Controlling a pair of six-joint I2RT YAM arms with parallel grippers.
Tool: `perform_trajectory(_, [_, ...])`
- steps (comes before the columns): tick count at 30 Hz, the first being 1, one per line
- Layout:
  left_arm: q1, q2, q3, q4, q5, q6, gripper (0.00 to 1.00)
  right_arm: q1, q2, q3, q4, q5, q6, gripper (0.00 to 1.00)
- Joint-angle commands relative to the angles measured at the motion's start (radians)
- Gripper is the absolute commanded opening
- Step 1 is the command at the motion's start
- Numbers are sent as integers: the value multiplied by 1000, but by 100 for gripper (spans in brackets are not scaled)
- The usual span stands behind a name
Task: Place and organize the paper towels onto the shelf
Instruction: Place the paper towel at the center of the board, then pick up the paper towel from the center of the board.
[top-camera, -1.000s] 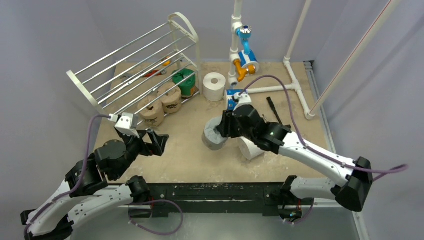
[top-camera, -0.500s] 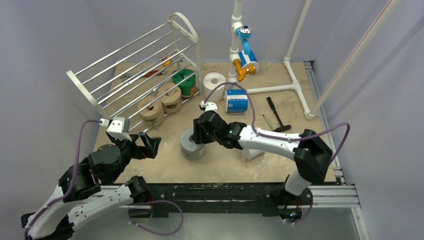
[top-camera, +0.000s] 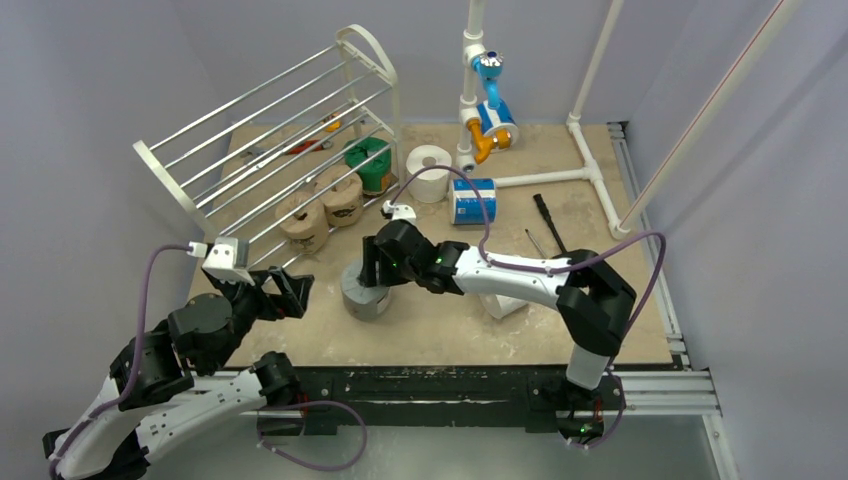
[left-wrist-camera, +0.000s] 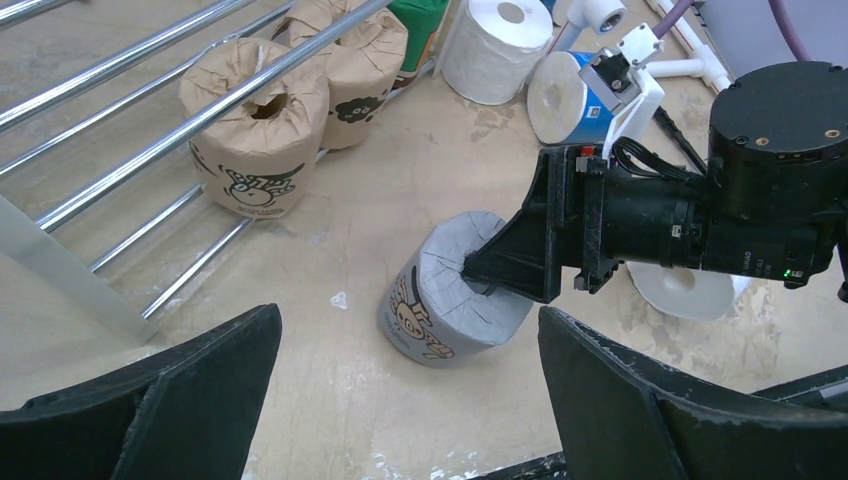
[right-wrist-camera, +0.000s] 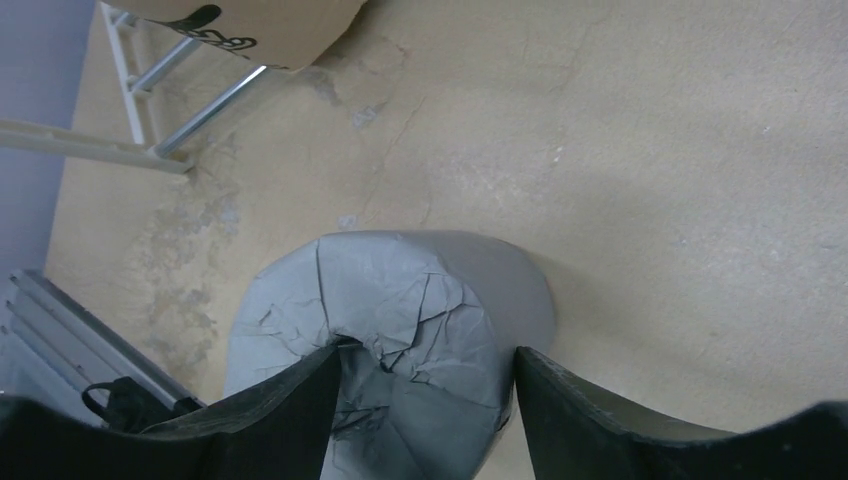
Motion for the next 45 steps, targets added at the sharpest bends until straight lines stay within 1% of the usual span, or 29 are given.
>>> perform_trajectory(1, [-3,0,19,12,-14,-10,100,11,-24,71,7,4,19,67])
perform_trajectory(4, [-4,-6,18,10,-15,-10,100,11,-48,82,-33,28,1,73])
perform_trajectory(8, [-3,-11,18,2,-16,-13,100,10,-93,82,-67,30,-39,77])
perform_trajectory(12, [-3,-21,17,-7,-21,-16,100,6,-157,37,-64,56,-103,81])
perform_trajectory(13, [-3,-22,17,-7,-23,-16,100,5,-173,17,-46,76,-88,80])
perform_trajectory(14, [-4,-24,16,-7,-23,-16,100,-3,-183,9,-53,89,-47,76])
perform_trajectory(15, [-3,-24,15,-7,-24,-17,100,-15,-194,1,-56,69,-16,70])
perform_trajectory(17, [-3,-21,15,-5,-25,-17,100,-58,-229,-44,4,-31,2,62])
perform_trajectory(19, [-3,-18,15,-4,-25,-19,100,-105,-274,-117,89,-124,24,58])
perform_trajectory(20, [-3,-15,15,-4,-24,-22,100,-125,-293,-161,146,-178,28,60])
perform_trajectory(21, [-4,-15,15,-4,-24,-23,100,-142,-308,-200,219,-237,27,68])
perform_trajectory(22, [-3,-13,14,-4,-24,-24,100,-148,-315,-225,254,-264,24,82])
perform_trajectory(23, [-3,-12,14,-4,-23,-25,100,-149,-311,-228,261,-271,23,91])
perform_trajectory(24, [-3,-10,14,-4,-24,-25,100,-149,-294,-211,236,-284,12,96])
perform_trajectory(25, [-4,-9,15,-4,-25,-23,100,-149,-277,-187,203,-283,5,97])
perform_trajectory(27, [-3,-7,16,-4,-26,-23,100,-149,-246,-163,146,-274,2,94])
perform_trajectory(33, [-3,0,16,-3,-27,-28,100,-149,-215,-177,162,-276,79,78])
perform_trajectory(36, [-3,-2,15,-7,-28,-32,100,-149,-202,-191,178,-284,112,74])
perform_trajectory(45, [-3,-19,36,-20,-45,-27,100,-131,-127,-172,176,-315,151,72])
